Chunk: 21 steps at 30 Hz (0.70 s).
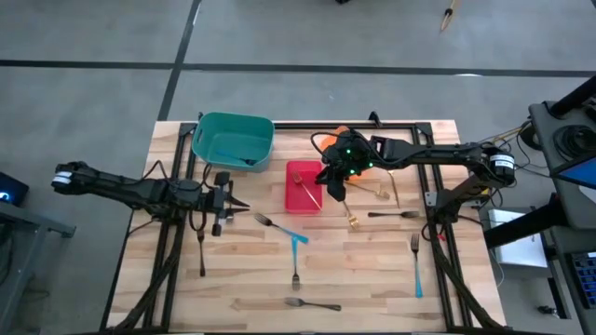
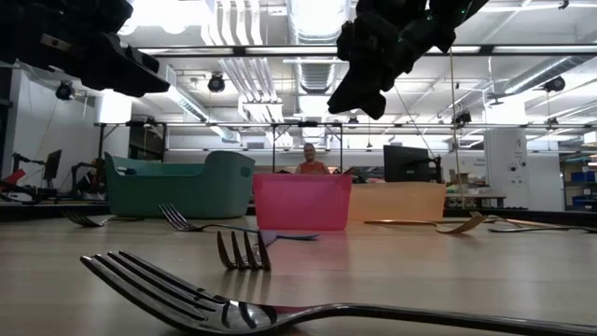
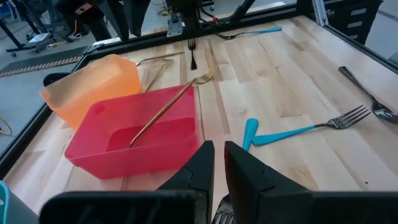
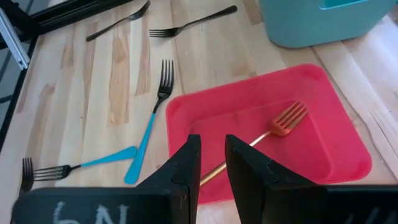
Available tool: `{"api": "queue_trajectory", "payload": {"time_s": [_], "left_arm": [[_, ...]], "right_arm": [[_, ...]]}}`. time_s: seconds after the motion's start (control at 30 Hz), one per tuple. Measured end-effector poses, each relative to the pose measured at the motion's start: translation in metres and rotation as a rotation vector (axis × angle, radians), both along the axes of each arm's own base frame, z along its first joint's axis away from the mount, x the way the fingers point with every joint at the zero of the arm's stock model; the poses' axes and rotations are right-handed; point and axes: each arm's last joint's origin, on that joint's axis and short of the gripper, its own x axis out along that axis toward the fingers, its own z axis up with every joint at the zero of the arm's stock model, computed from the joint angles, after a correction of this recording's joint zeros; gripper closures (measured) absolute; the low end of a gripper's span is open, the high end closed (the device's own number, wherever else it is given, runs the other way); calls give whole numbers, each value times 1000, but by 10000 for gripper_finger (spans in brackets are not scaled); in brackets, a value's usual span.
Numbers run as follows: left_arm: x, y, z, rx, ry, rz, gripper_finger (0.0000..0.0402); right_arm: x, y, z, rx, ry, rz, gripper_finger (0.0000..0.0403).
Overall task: Sort silverware by color (type)
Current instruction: Put the black fork into the orange bin
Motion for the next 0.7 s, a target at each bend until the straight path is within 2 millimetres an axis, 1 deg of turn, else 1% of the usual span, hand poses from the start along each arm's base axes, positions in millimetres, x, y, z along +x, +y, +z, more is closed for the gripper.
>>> {"api": "queue_trajectory", "payload": {"time_s": [0.47, 0.7], "left_arm": [[0, 0, 0, -4, 0, 2, 381], [0, 0, 0, -6, 1, 3, 381]], "right_arm": [[0, 0, 0, 9, 3, -7, 339], [-3, 2, -4, 35, 55, -15, 339]]}}
